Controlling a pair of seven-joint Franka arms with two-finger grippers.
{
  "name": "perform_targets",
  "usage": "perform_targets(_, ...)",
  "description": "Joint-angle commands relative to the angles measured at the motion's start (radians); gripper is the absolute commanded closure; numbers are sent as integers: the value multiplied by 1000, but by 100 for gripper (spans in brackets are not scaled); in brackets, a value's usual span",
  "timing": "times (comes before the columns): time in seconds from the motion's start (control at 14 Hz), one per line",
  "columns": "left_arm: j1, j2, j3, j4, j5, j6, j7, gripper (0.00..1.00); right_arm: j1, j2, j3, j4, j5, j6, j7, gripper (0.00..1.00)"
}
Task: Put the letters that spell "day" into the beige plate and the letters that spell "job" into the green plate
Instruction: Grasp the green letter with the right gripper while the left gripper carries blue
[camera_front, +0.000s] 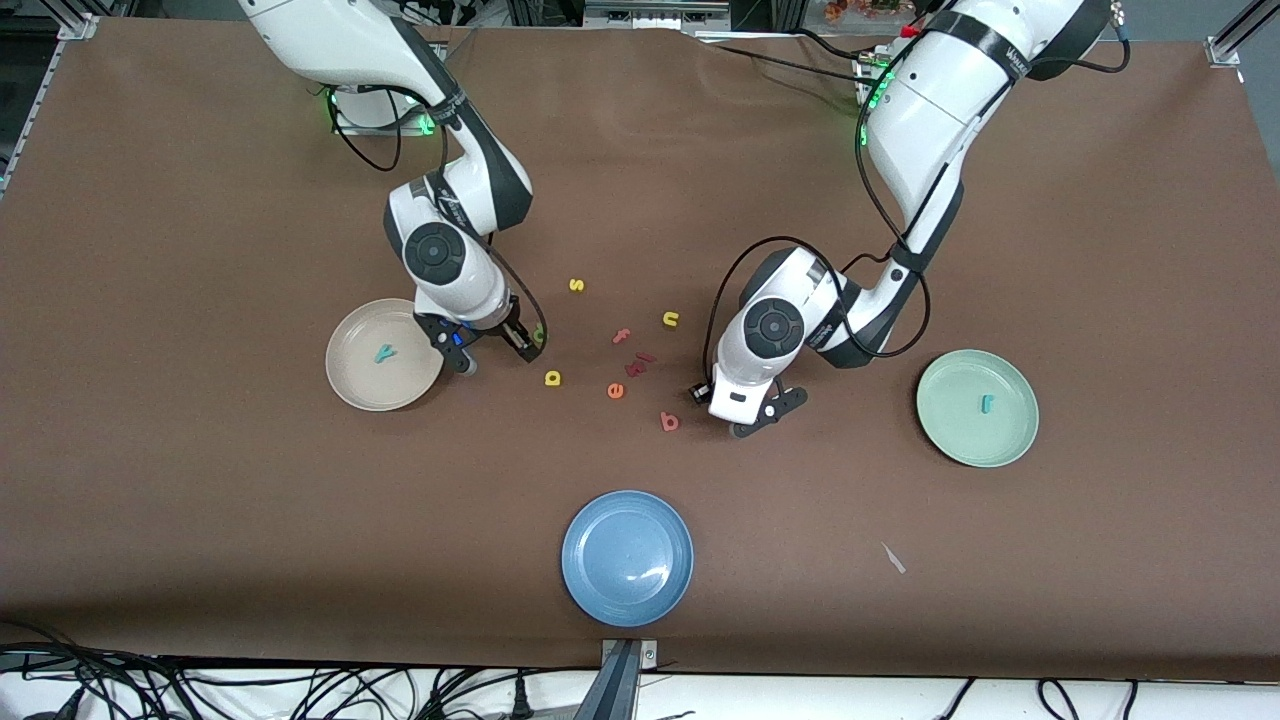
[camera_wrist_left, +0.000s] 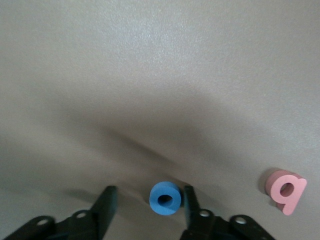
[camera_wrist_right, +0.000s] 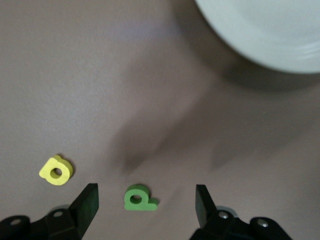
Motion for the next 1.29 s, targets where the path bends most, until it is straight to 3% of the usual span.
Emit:
perform_targets(0.0, -12, 18, 9, 25, 15, -5, -17, 84, 29, 20, -1, -21, 9, 50, 34, 23)
perform_targets(0.14, -6, 4, 9, 25, 22, -10, -15, 100, 41, 35, 0, -22, 9, 77, 61, 23)
perform_targets(0.29, 25, -31, 9, 23, 19, -31, -15, 100, 54, 47, -1, -27, 9, 101, 69, 24)
perform_targets(0.43, 101, -133, 1, 17, 19, -172, 11, 100, 55, 49, -1, -28, 9, 105, 69, 29)
perform_targets(0.5, 152, -181, -4, 16, 17, -254, 57, 100, 55, 55, -1, -27, 9, 110, 69, 35)
perform_targets(0.64, 250, -239, -4, 10, 15, -402, 164, 100, 55, 56, -1, -28, 9, 116, 69, 57)
perform_targets(0.79, 350, -247, -4, 4, 15, -490, 300, 100, 55, 61, -1, -27, 9, 117, 67, 76)
perform_targets(0.93, 448, -240, -2, -23, 15, -492, 441, 100, 55, 58, -1, -22, 9, 110, 60, 83)
perform_targets(1.07, 519, -208, -2, -35, 25, -470, 541, 100, 54, 37, -9, -21, 3, 104, 43, 84)
perform_targets(1.21, 553, -187, -1, -79, 31, -380, 580, 99, 51, -12, -44, -11, 3, 2, -35, 84)
